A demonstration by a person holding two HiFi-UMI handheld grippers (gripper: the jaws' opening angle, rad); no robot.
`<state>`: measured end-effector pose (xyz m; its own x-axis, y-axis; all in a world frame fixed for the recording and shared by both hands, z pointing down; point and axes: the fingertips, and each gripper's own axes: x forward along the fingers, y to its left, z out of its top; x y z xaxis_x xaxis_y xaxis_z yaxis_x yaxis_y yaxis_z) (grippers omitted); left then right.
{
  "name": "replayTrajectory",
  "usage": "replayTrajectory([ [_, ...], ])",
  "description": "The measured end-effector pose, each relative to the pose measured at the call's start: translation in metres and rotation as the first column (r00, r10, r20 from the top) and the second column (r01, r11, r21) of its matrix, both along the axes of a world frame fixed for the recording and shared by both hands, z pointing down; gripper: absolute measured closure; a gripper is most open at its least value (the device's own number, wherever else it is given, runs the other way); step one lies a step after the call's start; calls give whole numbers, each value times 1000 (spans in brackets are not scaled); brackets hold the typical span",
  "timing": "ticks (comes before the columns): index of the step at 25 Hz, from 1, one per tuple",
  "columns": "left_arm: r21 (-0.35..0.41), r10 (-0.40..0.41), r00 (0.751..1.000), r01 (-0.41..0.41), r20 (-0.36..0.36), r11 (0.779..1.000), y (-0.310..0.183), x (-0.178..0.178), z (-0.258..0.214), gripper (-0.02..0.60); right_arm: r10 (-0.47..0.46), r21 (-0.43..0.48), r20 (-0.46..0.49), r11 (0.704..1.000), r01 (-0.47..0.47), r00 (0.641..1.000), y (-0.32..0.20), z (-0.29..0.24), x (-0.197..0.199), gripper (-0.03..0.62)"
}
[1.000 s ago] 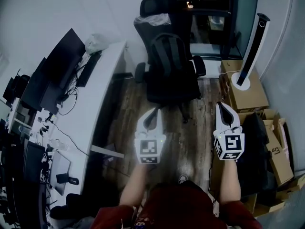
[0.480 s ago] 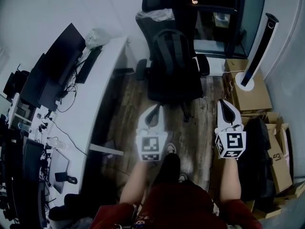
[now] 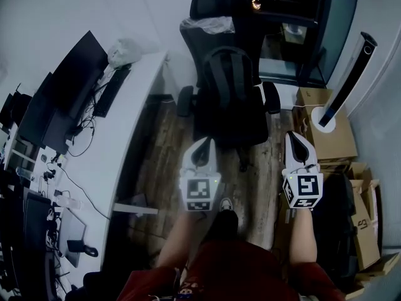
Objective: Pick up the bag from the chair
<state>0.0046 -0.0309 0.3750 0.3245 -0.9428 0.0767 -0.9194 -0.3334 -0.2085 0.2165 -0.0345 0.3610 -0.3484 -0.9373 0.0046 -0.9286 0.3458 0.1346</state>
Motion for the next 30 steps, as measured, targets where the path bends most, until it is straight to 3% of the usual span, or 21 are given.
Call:
replayTrajectory([
  [17,-28,8,999,-9,-33,1000,-218,-77,10,581,10,-47,-80,999,-13,997,-218,4,-80,595],
  [30,-26,11,1000,-12,-27,1000,-305,-103,17,581,20,-41,-68,999,-23,997,-304,10,-103,594],
])
